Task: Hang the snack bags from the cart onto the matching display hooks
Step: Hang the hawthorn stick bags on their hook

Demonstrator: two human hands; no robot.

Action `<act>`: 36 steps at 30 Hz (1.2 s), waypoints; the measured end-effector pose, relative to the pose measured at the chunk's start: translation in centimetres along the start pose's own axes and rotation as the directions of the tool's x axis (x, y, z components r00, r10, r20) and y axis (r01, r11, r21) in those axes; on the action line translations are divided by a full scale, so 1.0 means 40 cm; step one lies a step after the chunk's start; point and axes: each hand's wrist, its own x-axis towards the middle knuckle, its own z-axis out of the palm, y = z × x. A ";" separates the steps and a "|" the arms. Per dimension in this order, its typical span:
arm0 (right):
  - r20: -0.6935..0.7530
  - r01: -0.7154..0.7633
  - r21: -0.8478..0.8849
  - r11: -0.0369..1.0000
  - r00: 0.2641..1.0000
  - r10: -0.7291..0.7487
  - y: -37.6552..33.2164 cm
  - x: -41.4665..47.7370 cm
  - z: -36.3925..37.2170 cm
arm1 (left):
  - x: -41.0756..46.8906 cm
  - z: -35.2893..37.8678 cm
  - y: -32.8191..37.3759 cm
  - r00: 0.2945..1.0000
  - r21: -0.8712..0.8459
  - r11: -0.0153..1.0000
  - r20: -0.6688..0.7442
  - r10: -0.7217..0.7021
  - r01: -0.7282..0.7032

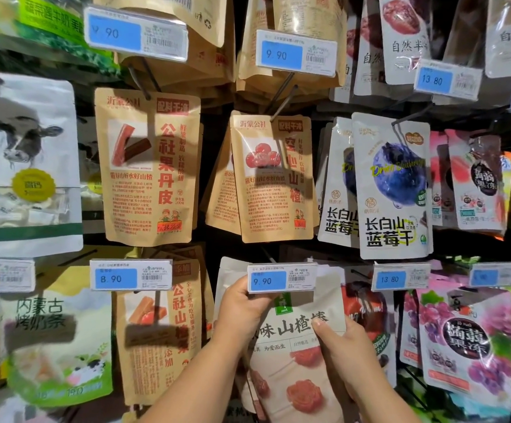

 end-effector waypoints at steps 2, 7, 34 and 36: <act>-0.008 -0.014 0.003 1.000 1.000 0.014 0.006 0.001 0.003 | 0.001 0.000 -0.001 1.000 -0.003 1.000 -0.003 0.008 -0.008; 0.004 0.006 0.004 1.000 1.000 -0.006 0.000 0.000 0.001 | -0.001 -0.001 -0.001 0.999 0.003 1.000 -0.038 0.029 -0.029; 0.017 -0.022 0.056 0.998 1.000 0.021 0.020 -0.001 0.008 | -0.008 -0.003 -0.016 0.996 0.034 0.999 -0.079 0.029 -0.026; 0.019 -0.022 0.069 0.997 1.000 0.021 0.020 -0.001 0.010 | -0.009 -0.006 -0.017 0.995 0.057 0.997 -0.085 0.059 -0.054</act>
